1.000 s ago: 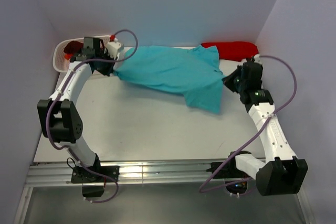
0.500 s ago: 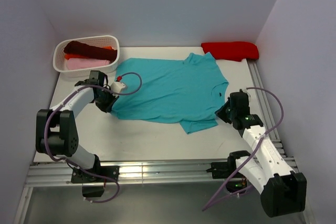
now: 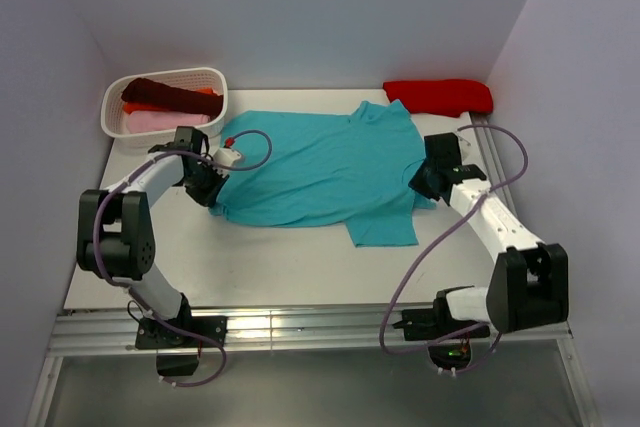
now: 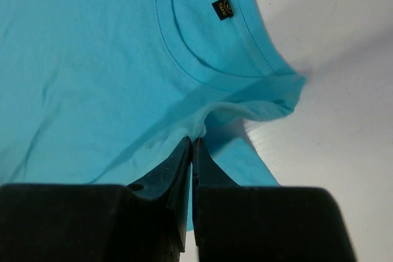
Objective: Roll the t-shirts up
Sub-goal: Flatten the tshirt
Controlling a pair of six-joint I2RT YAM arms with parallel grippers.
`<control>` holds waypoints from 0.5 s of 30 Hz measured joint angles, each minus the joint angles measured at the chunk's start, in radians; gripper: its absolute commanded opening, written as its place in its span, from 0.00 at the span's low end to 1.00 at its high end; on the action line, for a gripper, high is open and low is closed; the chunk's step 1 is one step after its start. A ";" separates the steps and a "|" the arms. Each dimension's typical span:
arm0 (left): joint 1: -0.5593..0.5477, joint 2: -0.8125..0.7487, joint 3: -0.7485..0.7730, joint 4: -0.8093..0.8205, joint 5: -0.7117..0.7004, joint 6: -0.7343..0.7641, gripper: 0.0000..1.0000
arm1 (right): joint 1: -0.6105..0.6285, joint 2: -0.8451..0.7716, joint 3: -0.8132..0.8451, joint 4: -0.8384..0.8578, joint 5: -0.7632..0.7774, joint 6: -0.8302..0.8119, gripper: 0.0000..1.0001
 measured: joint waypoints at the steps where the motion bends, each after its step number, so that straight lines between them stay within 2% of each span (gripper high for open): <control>1: 0.000 0.016 0.015 -0.003 0.001 -0.001 0.27 | 0.000 0.037 0.022 -0.002 0.004 -0.007 0.14; 4: 0.003 0.048 0.049 -0.008 0.006 -0.007 0.42 | 0.000 0.111 0.063 -0.004 0.006 -0.022 0.27; 7: 0.011 0.056 0.077 -0.013 0.012 -0.019 0.51 | 0.000 0.157 0.085 -0.003 0.007 -0.036 0.37; 11: 0.024 0.034 0.095 -0.021 0.016 -0.024 0.52 | 0.000 0.162 0.101 -0.014 0.021 -0.045 0.44; 15: 0.022 -0.034 0.095 -0.047 0.016 -0.021 0.49 | 0.000 0.162 0.116 -0.026 0.035 -0.048 0.44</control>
